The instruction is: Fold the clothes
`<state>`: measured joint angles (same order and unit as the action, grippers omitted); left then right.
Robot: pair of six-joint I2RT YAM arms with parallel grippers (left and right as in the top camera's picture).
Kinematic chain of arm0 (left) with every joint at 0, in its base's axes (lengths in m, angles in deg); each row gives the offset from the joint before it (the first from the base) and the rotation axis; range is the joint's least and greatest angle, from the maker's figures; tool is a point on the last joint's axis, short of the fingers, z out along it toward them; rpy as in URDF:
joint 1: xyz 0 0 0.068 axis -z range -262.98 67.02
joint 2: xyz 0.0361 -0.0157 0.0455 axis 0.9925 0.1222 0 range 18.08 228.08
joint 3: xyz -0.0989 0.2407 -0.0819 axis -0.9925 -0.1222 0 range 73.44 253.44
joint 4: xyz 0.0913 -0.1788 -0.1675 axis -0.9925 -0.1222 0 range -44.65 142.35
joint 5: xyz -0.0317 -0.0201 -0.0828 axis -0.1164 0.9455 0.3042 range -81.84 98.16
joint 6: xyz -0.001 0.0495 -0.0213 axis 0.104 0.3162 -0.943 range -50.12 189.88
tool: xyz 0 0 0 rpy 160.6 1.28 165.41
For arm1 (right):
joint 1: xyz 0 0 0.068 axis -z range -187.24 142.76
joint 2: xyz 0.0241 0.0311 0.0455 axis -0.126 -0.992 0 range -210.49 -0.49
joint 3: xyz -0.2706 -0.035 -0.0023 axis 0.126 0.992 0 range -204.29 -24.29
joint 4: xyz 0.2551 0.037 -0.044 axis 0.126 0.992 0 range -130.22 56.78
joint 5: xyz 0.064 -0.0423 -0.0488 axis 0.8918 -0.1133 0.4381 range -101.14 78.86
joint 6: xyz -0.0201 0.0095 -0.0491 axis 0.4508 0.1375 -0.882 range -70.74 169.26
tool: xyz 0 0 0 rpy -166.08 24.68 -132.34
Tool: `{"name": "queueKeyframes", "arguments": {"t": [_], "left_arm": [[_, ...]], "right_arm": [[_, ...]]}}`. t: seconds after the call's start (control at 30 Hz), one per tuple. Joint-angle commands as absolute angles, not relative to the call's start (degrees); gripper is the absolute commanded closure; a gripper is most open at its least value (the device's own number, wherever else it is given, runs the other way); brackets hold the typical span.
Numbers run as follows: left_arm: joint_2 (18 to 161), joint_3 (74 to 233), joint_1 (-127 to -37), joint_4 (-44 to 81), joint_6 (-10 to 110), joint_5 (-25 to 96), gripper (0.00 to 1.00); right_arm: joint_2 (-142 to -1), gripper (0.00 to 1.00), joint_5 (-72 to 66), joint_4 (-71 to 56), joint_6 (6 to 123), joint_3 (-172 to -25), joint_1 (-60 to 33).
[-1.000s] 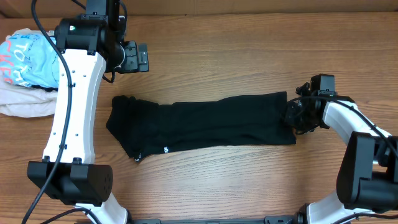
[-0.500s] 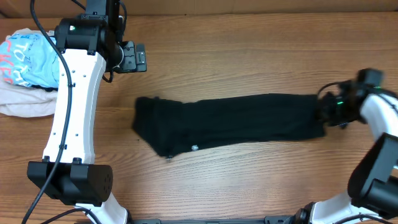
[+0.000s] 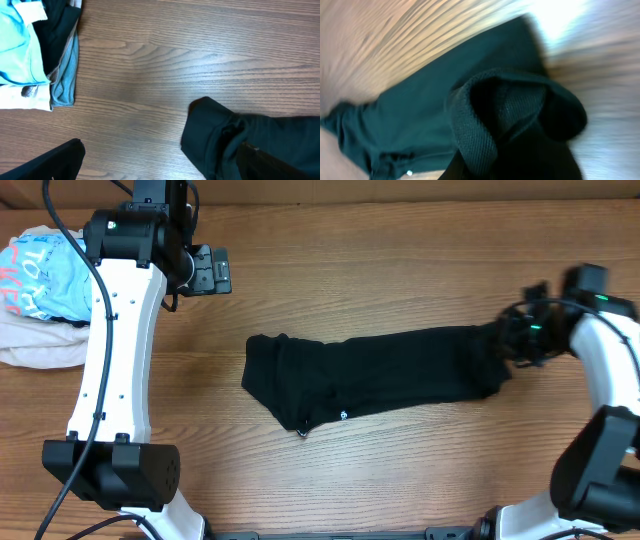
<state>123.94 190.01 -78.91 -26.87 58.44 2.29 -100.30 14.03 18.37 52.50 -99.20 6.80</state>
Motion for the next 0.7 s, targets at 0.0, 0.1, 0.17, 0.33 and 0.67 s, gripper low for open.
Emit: {"name": "queueKeyframes", "arguments": {"t": [0.0, 0.1, 0.17, 0.33, 0.67], "left_arm": [[123.9, 190.4, -79.2, -26.6, 59.6, 1.6, 0.0], [124.1, 190.4, -79.2, -26.2, 59.6, 1.6, 0.0], [124.3, 190.4, -79.2, -25.9, 59.6, 1.7, 0.0], [124.9, 190.4, -79.2, -25.5, 59.6, 1.7, 0.0], [127.9, 189.5, -79.2, -26.5, 60.1, 5.4, 0.0]], "right_arm": [[-98.4, 0.96, 14.9, 17.4, 53.4, -100.5, -1.9], [-98.6, 0.96, 11.6, 15.8, 57.5, -100.5, -9.2], [-98.7, 0.96, 10.3, 14.6, 59.4, -100.5, -13.8], [-98.7, 0.92, 8.9, 12.9, 63.3, -100.5, -21.7], [-98.2, 0.01, 15.1, 13.6, 63.9, -102.5, -27.4]]}}
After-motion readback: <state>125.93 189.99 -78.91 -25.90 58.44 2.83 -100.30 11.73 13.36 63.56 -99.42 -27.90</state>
